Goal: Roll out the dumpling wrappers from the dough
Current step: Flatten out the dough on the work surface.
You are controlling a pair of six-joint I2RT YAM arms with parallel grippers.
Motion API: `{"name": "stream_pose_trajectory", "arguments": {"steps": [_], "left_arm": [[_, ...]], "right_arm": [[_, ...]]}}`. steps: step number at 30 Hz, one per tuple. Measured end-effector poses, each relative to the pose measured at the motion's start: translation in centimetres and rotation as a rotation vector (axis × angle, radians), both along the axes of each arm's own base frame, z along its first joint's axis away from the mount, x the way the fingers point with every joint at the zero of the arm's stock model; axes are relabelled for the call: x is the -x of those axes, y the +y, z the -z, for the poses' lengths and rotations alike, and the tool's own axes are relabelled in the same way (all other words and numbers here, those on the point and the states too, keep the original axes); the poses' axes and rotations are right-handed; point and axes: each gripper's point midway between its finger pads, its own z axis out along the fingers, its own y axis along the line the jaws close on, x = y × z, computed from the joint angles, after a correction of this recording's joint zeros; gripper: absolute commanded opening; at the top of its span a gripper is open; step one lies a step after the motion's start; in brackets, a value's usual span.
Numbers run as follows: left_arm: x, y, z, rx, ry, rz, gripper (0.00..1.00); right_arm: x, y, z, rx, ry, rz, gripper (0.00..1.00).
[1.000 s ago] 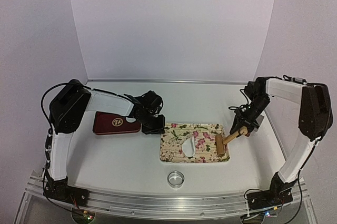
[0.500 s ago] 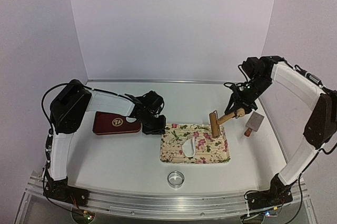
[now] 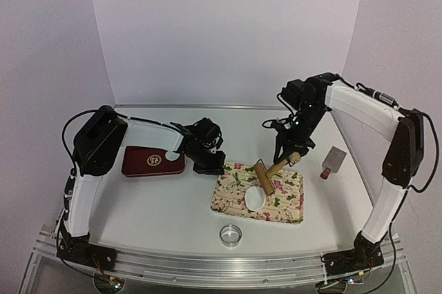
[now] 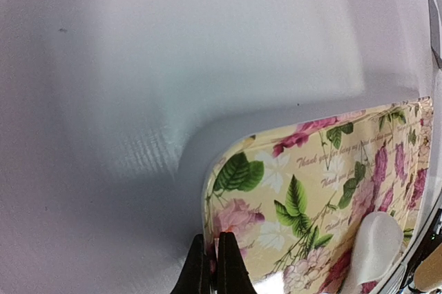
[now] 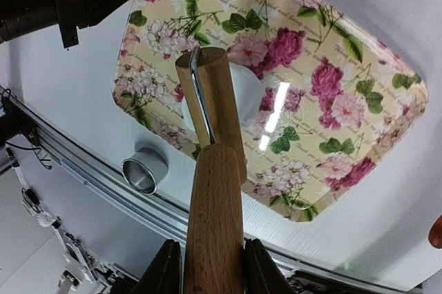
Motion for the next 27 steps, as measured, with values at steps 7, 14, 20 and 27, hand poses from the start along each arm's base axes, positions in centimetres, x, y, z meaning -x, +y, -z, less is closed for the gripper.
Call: {"name": "stream_pose_trajectory", "arguments": {"steps": [7,14,20,27], "left_arm": [[-0.7,-1.5,-0.1,0.000,-0.035,0.082,0.00],[-0.7,-1.7,-0.1,0.003,-0.043,0.102,0.00],[-0.7,-1.7,-0.1,0.003,-0.043,0.102,0.00],[-0.7,-1.7,-0.1,0.003,-0.043,0.102,0.00]], "right_arm": [[0.0,0.4,1.3,0.064,-0.030,-0.135,0.00],[0.3,1.4,1.8,0.080,-0.063,-0.251,0.00],[0.2,1.9,3.0,0.115,-0.073,-0.331,0.00],[0.3,1.8,3.7,0.151,-0.086,-0.373,0.00]]}}
